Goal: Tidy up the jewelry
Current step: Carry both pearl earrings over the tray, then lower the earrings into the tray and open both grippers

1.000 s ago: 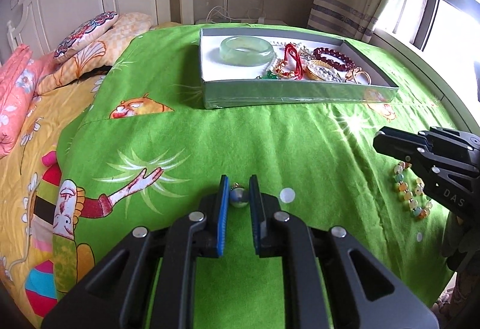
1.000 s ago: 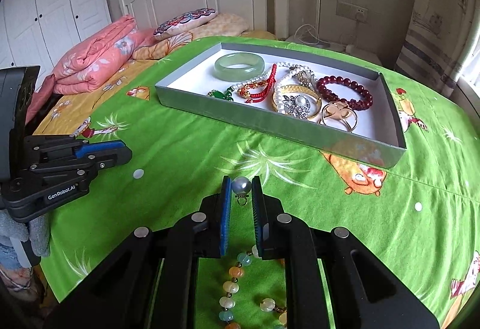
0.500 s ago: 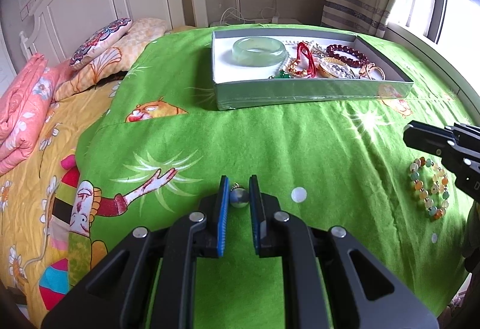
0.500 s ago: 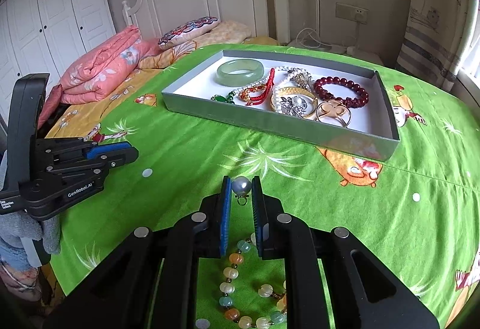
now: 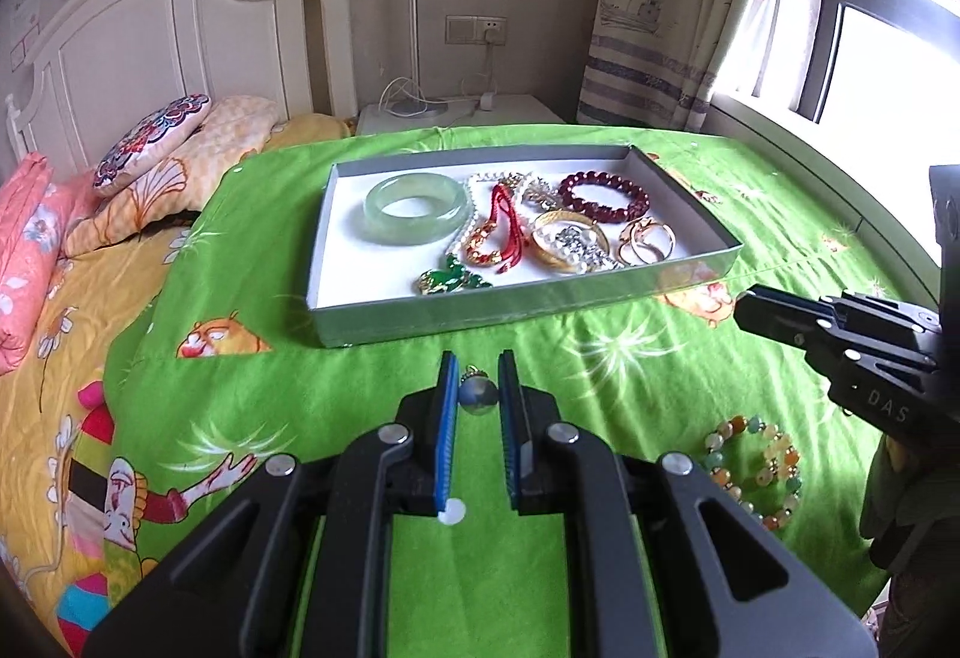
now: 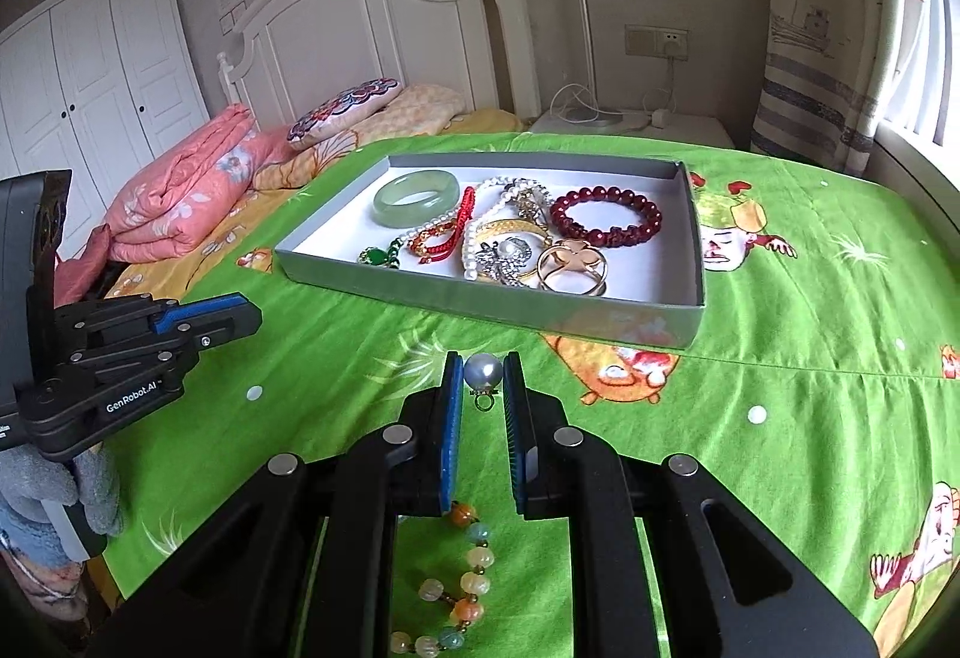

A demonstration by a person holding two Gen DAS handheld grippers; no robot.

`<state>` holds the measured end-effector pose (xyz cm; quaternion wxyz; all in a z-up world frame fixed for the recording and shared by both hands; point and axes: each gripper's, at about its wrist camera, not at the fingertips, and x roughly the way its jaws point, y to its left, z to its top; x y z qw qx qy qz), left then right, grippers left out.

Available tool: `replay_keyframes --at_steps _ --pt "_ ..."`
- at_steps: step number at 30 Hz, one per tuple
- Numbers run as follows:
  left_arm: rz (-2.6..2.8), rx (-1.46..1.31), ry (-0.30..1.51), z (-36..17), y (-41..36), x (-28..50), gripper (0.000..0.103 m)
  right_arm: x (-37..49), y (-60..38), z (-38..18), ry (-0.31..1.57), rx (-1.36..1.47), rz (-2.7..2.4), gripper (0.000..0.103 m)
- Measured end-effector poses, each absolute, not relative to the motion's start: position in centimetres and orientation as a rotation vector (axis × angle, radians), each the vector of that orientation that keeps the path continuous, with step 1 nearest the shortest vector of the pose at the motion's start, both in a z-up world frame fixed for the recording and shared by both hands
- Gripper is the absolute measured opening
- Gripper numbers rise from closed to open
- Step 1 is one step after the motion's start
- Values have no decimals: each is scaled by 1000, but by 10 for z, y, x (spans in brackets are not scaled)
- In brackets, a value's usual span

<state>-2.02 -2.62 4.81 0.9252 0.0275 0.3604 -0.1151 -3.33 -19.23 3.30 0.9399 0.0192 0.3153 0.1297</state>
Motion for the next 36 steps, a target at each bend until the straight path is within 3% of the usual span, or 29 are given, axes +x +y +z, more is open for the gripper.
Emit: replay_keyframes --at_steps 18,34,35,36 --pt "-383 -128 774 104 -17 66 13 2 -217 72 557 22 221 13" --pt "-325 -161 840 63 -44 128 13 67 -231 60 628 79 202 13" --pt "-312 -162 842 61 -43 130 20 69 -231 58 626 82 206 13" --pt "-300 -165 849 58 -40 132 41 70 -232 56 617 88 208 14"
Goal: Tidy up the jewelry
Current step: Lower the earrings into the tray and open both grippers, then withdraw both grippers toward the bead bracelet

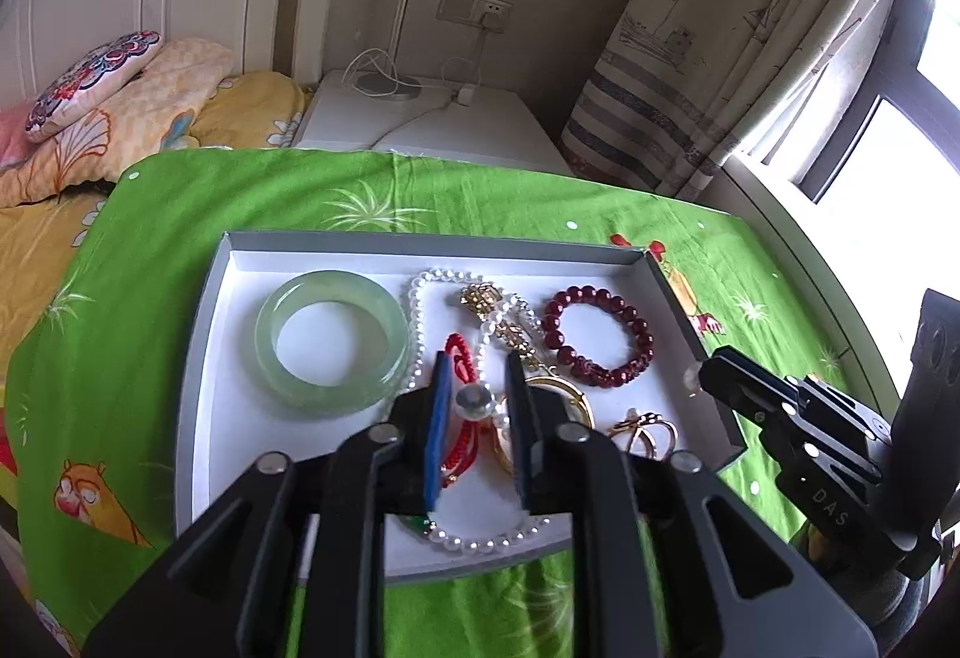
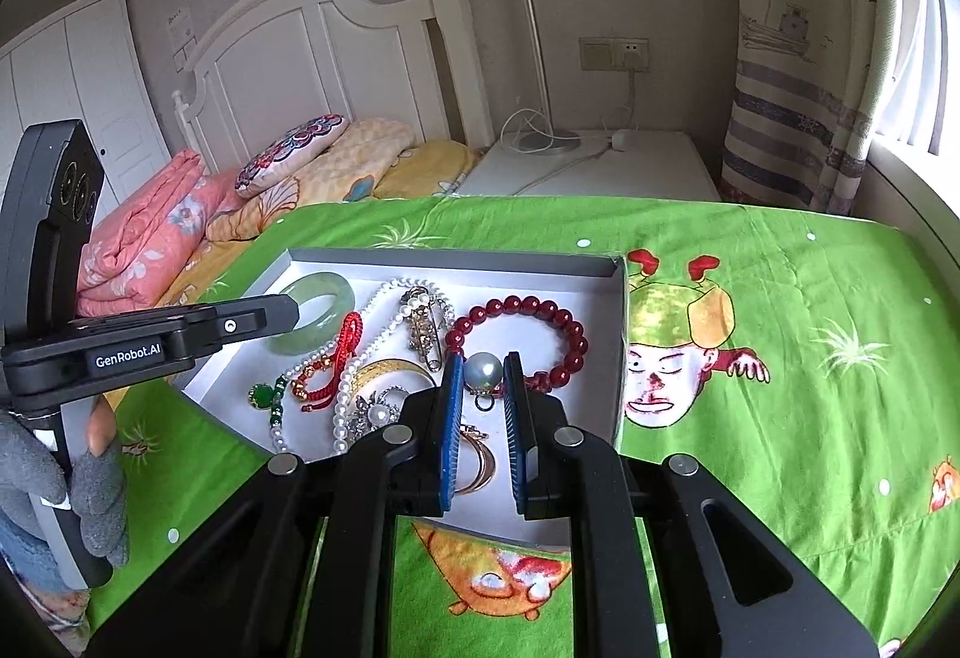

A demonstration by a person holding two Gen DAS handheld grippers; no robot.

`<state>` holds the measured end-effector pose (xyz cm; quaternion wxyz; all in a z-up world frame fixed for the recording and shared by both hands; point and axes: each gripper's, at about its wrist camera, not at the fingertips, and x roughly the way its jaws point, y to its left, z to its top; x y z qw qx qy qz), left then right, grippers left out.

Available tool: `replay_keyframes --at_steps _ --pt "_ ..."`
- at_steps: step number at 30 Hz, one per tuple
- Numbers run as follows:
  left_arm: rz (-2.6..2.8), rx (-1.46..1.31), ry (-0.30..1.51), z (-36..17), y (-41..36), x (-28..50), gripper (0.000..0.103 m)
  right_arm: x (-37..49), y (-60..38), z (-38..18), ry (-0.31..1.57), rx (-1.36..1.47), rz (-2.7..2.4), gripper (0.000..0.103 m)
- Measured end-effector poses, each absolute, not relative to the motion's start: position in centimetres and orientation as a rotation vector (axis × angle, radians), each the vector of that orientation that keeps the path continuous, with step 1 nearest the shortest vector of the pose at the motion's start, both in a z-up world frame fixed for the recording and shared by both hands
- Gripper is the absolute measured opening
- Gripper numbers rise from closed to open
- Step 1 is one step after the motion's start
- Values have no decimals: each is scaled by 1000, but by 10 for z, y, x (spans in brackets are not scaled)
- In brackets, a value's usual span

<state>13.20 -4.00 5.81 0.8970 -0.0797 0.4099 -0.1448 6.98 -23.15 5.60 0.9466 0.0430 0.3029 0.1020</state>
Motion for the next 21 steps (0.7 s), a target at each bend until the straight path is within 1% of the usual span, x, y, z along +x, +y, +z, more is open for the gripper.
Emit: replay_keyframes --at_steps 1,2,3,4,5,6,7,8,14,19,21 --pt "-283 -178 847 56 -36 133 53 72 -233 55 614 98 208 15" --pt "-261 -201 833 55 -32 131 72 74 -235 53 621 111 209 16" --pt "-246 -219 821 55 -27 130 76 75 -237 52 630 123 206 19" --pt "-242 -230 819 55 -24 129 76 76 -239 52 633 131 198 22" --pt "-242 -235 824 54 -22 129 76 75 -242 52 630 138 191 35" --pt "-240 -238 824 54 -21 128 77 73 -245 53 622 149 188 51" --pt "-235 -239 822 55 -19 127 78 71 -247 54 612 160 188 56" --pt "-230 -238 819 56 -18 126 79 69 -249 55 604 166 189 57" --pt "-224 -231 793 61 -16 110 88 60 -253 60 591 179 186 57" --pt "-245 -191 786 61 -21 89 90 48 -253 64 598 177 195 57" --pt "-260 -171 791 60 -25 80 90 40 -252 65 603 172 200 61"
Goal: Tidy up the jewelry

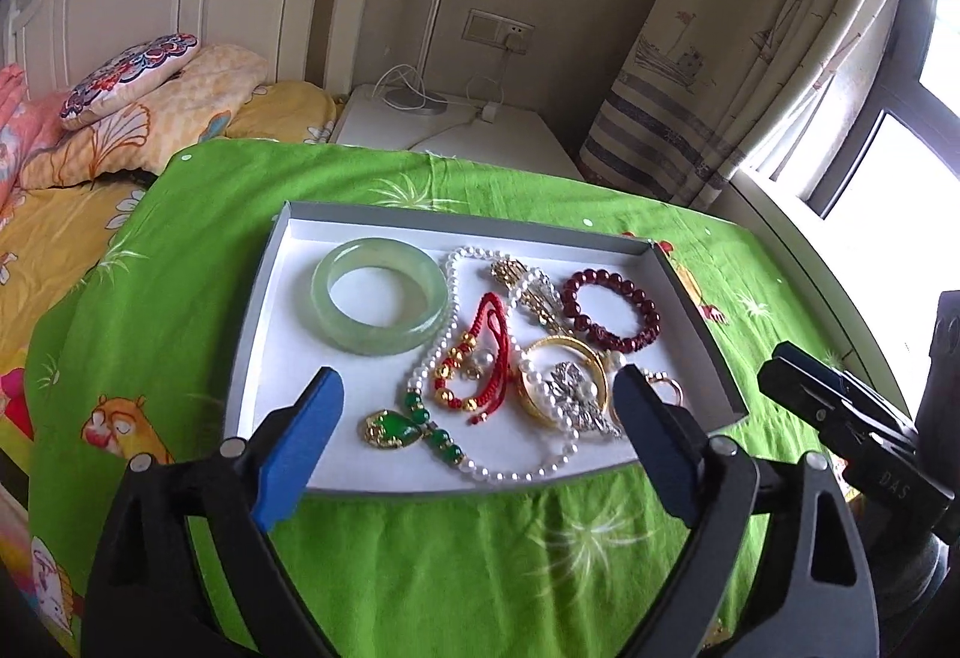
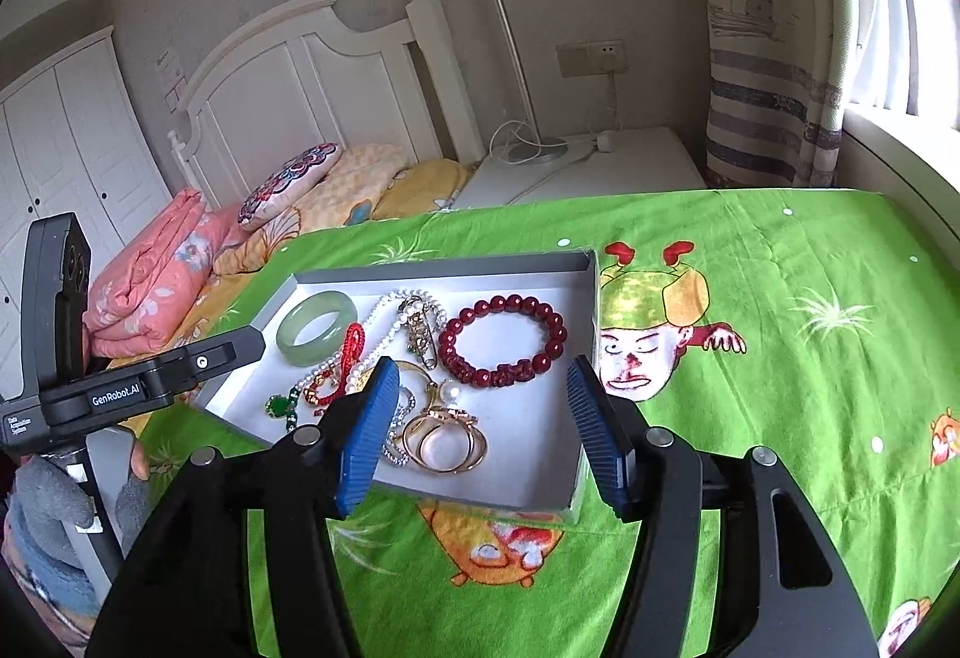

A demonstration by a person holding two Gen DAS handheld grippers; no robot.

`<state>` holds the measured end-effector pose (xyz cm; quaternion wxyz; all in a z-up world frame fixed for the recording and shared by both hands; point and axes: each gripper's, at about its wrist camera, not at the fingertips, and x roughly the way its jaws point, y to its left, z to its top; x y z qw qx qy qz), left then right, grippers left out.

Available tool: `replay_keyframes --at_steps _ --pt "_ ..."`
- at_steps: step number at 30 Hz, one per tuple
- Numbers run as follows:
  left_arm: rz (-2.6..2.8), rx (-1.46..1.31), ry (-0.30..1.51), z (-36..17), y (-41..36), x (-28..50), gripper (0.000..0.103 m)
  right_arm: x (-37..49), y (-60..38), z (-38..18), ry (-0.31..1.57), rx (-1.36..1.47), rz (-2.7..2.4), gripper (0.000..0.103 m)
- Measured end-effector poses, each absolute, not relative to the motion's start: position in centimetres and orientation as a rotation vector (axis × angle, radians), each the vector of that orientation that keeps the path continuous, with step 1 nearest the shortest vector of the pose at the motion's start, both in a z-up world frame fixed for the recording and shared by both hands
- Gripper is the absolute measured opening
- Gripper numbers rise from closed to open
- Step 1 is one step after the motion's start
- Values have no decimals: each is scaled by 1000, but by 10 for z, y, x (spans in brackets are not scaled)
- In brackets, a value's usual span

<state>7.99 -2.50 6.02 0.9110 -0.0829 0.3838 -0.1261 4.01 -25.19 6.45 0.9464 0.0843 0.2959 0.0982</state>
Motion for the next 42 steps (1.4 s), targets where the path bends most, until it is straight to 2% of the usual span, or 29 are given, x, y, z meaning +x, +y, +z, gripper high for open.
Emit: replay_keyframes --at_steps 11,26,31,37,42 --pt "-381 -96 871 34 -38 28 92 -13 -245 53 636 140 232 69" --pt "-517 56 877 14 -71 -29 91 -79 -231 27 722 72 295 69" --pt "-513 97 873 11 -76 -36 90 -89 -225 16 747 72 312 64" --pt "-539 172 867 7 -92 -49 74 -98 -213 12 746 25 332 53" --pt "-556 240 867 3 -105 -56 59 -99 -206 8 764 -12 339 39"
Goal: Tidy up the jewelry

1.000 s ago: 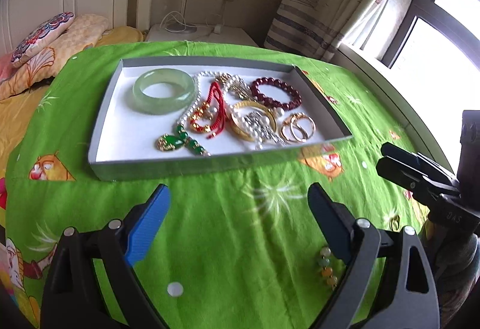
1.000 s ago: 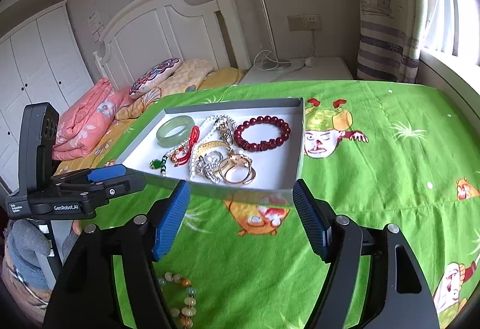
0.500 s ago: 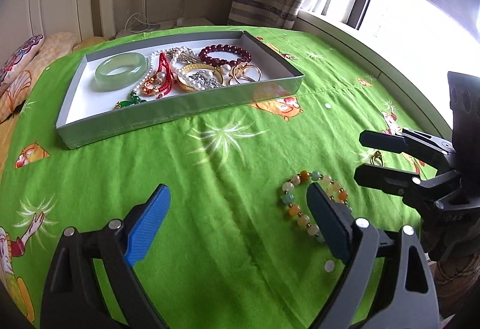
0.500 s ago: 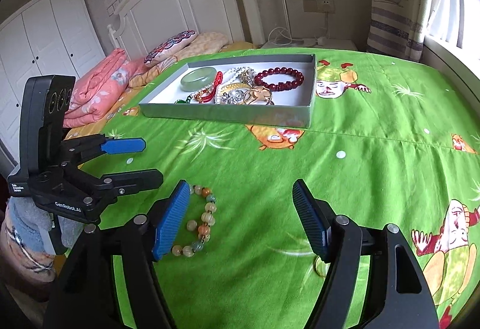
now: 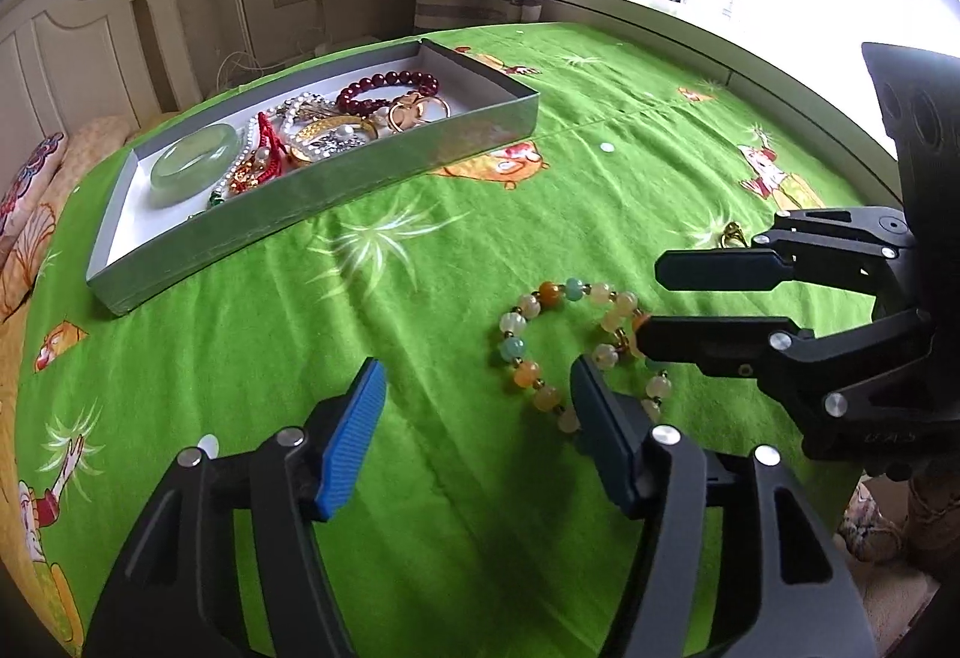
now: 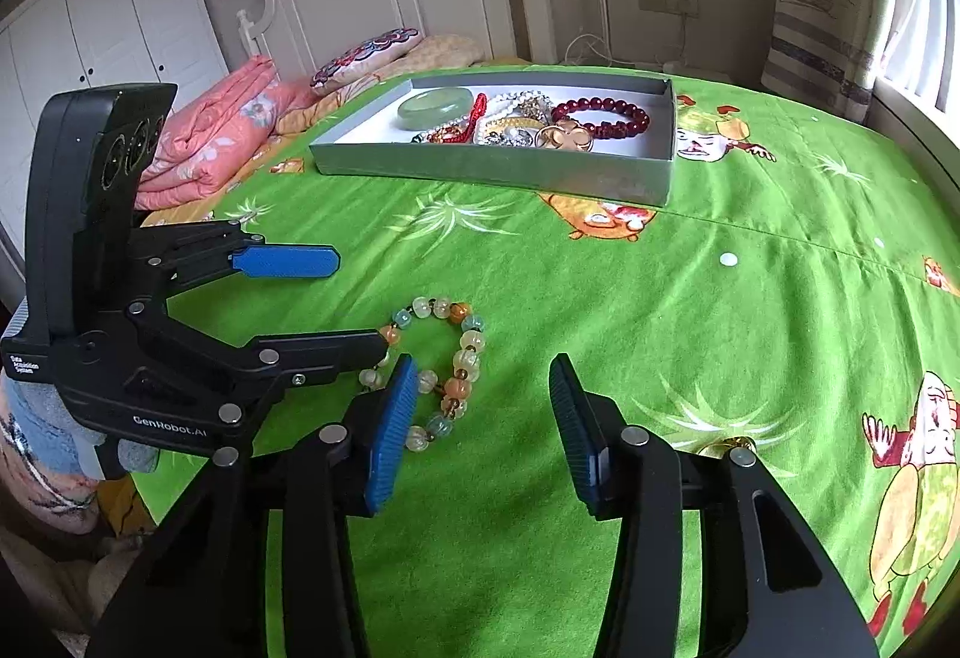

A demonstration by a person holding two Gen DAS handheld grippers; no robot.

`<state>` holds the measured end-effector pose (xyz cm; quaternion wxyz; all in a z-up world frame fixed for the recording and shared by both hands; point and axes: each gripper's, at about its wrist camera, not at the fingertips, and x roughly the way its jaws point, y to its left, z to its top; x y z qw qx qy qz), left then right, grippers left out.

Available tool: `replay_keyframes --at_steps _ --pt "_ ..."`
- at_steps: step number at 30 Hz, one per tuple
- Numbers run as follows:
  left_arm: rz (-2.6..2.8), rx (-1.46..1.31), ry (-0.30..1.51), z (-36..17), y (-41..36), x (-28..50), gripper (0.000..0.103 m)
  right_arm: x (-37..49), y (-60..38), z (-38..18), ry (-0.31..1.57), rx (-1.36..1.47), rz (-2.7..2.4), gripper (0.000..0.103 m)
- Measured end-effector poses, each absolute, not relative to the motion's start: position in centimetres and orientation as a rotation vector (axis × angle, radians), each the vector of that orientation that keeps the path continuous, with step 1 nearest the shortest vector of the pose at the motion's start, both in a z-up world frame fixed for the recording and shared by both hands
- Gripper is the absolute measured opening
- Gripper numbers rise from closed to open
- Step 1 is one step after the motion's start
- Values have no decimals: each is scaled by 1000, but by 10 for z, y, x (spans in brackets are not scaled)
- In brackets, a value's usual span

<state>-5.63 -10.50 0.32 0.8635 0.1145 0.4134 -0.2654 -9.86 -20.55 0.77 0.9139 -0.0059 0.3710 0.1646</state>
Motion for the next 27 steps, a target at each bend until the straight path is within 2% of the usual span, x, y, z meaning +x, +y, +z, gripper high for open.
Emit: replay_keyframes --at_steps 4,14,16,17,18,20,22,27 --pt "-577 252 875 1 -110 -58 52 -99 -203 7 772 -18 354 32" --pt "-592 288 868 0 -117 -64 42 -91 -200 4 812 -12 361 31" --pt "-594 299 864 0 -119 -67 36 -88 -200 2 825 -11 358 31" --pt "-597 300 863 0 -120 -68 28 -88 -199 1 827 -14 358 29" --pt "-601 297 863 0 -120 -68 18 -87 -198 1 828 -17 359 26" --pt "-596 301 860 0 -120 -69 9 -87 -197 1 828 -21 366 16" --pt "-598 296 857 -1 -119 -70 9 -89 -196 1 818 -27 373 11" --pt "-581 290 853 0 -117 -71 9 -94 -194 5 779 -48 368 11"
